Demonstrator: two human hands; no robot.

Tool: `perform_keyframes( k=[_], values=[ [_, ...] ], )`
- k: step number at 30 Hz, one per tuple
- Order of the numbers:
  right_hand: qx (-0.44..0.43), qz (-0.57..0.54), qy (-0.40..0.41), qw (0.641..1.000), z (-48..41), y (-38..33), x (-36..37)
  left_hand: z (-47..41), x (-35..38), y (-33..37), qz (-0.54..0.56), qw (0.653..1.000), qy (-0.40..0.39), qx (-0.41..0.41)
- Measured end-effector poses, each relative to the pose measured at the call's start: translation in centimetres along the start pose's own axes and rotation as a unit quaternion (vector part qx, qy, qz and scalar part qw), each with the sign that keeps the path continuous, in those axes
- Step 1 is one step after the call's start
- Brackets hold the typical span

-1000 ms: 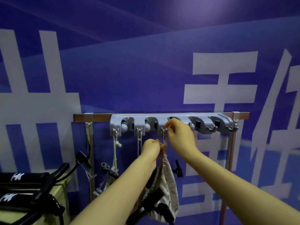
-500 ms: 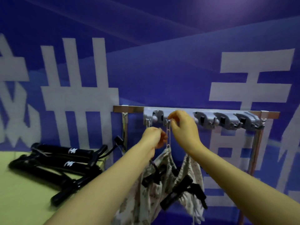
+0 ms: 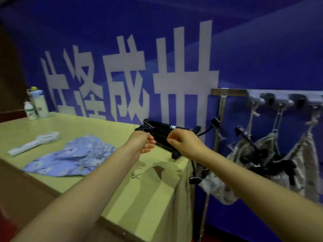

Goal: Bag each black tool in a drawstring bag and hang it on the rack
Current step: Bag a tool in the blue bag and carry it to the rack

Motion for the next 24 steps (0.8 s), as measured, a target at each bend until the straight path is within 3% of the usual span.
perform_keyframes(
  k=[7,14,20,24],
  values=[
    [-0.004,0.004,-0.116,0.993,1.4,-3.6,11.8,2.4,-10.3,-7.5,-0.017,0.997,0.068,-0.031],
    [0.015,0.031,-0.059,0.998,1.0,-3.6,14.4,2.3,-13.4,-11.2,-0.018,0.996,0.088,-0.023],
    [0.023,0.046,-0.057,0.997,0.1,-3.4,15.6,1.5,-13.8,-11.4,0.0,0.995,0.102,-0.017],
    [0.025,0.052,-0.052,0.997,-0.3,-3.3,16.2,1.6,-15.3,-10.6,-0.011,0.987,0.161,0.009]
  ],
)
Point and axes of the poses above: each hand's wrist, its own z-axis away from the middle knuckle, its own x-axis out of the palm, y = z × x, the point moved 9 cm from there along -z, towards the middle knuckle, and after that the axes turned 3 degrees about -y, right-handed, at the moved point
